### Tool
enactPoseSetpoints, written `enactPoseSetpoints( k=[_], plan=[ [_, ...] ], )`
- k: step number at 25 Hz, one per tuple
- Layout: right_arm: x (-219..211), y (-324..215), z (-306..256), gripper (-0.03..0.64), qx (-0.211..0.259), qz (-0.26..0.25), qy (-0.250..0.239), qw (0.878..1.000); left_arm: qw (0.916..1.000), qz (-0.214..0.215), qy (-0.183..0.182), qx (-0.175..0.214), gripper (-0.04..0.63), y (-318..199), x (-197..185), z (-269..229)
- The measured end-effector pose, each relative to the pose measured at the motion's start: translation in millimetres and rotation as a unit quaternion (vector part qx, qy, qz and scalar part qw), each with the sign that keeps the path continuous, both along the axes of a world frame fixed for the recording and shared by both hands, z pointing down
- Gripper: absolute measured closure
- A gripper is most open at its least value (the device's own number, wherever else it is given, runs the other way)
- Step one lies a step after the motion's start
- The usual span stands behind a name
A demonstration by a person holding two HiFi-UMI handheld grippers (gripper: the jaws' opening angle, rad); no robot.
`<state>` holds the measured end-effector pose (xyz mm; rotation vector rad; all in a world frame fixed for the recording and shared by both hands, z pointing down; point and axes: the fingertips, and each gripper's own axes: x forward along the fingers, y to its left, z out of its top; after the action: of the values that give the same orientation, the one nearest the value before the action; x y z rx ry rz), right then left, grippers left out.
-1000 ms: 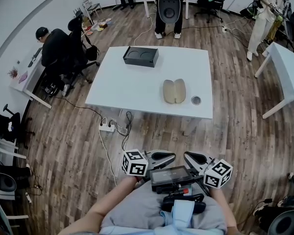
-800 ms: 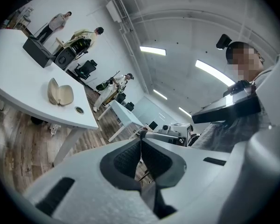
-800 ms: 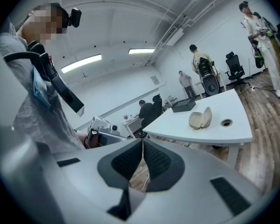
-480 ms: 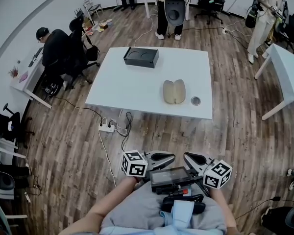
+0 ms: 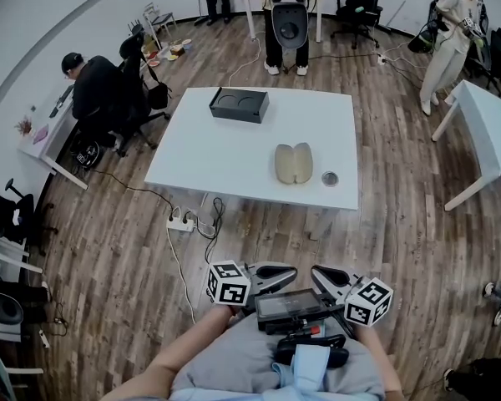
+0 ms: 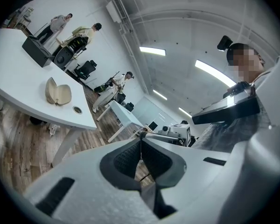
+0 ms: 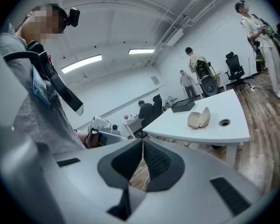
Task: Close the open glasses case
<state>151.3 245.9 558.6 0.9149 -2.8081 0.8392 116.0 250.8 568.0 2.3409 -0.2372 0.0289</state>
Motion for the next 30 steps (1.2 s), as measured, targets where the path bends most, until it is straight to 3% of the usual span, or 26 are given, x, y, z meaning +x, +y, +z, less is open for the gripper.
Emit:
enactPoseSetpoints(
  k=[14,30],
  plan=[
    [7,-29,11,0.586,-0.018,0.008,-0.006,1.0,0.9999,0.016,0.0,-0.006,0.575,-28,10,7],
    [-27,-147,18,0.586,-0.027,0.043,0.013,0.999,0.9979,0.059,0.028,-0.006,0.575,-154,-27,1]
  ],
)
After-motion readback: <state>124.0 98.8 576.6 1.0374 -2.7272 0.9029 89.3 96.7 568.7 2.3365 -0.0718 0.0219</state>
